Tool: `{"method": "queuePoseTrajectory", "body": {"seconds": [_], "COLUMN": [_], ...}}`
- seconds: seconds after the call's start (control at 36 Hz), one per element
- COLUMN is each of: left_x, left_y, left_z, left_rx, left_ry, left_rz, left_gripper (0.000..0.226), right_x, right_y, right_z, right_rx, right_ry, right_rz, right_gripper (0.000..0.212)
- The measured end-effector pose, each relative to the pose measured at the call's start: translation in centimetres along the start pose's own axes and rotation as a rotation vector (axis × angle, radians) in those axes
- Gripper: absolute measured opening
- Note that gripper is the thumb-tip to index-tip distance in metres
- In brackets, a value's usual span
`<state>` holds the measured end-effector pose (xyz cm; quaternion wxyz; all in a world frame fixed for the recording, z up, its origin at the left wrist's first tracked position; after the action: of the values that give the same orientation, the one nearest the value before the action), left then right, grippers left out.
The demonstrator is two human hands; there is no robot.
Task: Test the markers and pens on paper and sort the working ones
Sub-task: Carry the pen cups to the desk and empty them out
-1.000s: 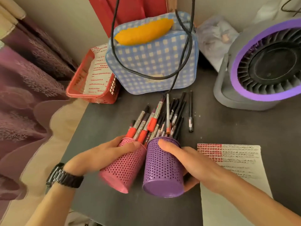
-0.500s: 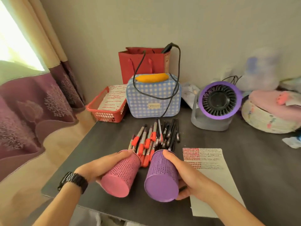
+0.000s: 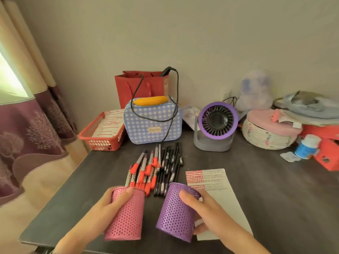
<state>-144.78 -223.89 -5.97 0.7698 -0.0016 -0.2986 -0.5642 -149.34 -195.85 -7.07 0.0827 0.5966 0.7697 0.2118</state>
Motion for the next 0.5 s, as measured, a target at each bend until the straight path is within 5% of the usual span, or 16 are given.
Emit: {"method": "queuePoseTrajectory", "body": {"seconds": [0.19, 0.36, 0.5], "left_x": [-5.4, -17.0, -25.4], "left_y": [1.4, -1.4, -4.6], "left_z": [8.0, 14.8, 17.2], "left_rx": [-0.358, -0.51, -0.588], "left_ry": [0.209, 0.397, 0.394], "left_rz": [-0.09, -0.162, -0.029], "left_gripper": [0.072, 0.042, 0.066], "right_x": [11.1, 19.3, 23.1], "right_y": [1.0, -2.5, -6.6], "right_z": [0.2, 0.0, 1.2], "right_rx": [0.24, 0.441, 0.451], "right_ry": [-0.257, -0.247, -0.097], "right_rz": [0.386, 0.732, 0.928], "right_gripper": [0.068, 0.087, 0.097]}}
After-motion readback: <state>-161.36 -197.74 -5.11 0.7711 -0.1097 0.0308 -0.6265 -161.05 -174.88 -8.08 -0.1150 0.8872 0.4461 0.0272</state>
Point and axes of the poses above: each hand's wrist, its own y-axis away from the middle knuckle, its own x-axis out of the back of the hand, z = x × y, the point moved 3 cm from there along -y, towards the middle knuckle, and after that the axes turned 10 degrees about z, right-handed, at the moved point
